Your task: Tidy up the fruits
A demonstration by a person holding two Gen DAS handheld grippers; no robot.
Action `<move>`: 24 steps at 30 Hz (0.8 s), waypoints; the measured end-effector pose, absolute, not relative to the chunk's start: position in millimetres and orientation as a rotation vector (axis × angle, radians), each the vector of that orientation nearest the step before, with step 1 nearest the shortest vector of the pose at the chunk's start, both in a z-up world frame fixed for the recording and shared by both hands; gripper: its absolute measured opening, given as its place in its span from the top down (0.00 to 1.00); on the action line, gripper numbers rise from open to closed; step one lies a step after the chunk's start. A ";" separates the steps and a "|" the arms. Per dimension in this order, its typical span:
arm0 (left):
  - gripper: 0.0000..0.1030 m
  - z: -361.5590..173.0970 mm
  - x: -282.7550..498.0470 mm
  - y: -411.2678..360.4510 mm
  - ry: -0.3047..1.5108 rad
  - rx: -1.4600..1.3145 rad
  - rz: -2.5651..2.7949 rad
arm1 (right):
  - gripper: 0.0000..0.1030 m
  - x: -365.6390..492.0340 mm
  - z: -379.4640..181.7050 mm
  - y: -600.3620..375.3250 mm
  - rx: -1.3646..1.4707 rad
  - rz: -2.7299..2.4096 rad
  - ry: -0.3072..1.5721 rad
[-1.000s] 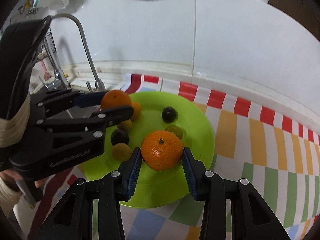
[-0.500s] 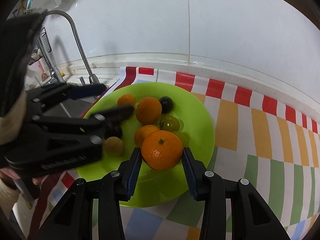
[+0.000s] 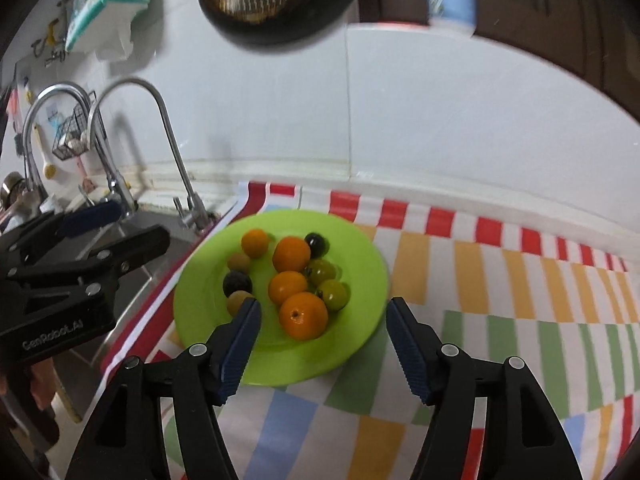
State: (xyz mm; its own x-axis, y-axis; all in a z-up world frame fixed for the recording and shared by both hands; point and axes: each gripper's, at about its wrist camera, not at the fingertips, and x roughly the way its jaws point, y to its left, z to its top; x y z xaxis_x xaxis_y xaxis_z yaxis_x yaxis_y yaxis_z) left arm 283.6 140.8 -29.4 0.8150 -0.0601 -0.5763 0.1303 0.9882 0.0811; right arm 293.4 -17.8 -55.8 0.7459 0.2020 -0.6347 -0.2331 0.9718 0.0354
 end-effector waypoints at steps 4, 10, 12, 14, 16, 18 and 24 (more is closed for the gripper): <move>0.19 -14.6 256.3 141.6 0.569 0.112 -0.097 | 0.26 264.9 -40.0 -26.5 -0.035 0.184 0.629; 0.18 -4.6 218.9 132.8 0.538 0.133 -0.126 | 0.22 218.7 -22.9 -40.2 -0.013 0.101 0.563; 0.18 -2.7 207.0 128.6 0.536 0.134 -0.133 | 0.22 208.1 -20.7 -45.1 -0.005 0.079 0.558; 0.18 -0.8 192.0 124.6 0.519 0.134 -0.131 | 0.22 194.0 -17.4 -52.4 0.000 0.064 0.552; 0.18 1.3 179.2 120.1 0.507 0.129 -0.130 | 0.22 183.8 -15.3 -58.7 -0.005 0.052 0.547; 0.18 3.4 169.0 115.4 0.502 0.122 -0.125 | 0.22 171.9 -12.5 -66.3 -0.010 0.051 0.539; 0.15 8.7 133.6 101.6 0.491 0.111 -0.106 | 0.22 139.3 -5.2 -85.1 -0.026 0.066 0.523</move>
State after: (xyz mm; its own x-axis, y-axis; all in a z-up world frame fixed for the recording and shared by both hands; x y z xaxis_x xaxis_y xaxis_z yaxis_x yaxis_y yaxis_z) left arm 133.6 101.6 8.7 0.8766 -0.0746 -0.4755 0.1280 0.9885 0.0808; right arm 139.3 -85.1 -5.2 0.8643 0.0559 -0.4999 -0.0692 0.9976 -0.0080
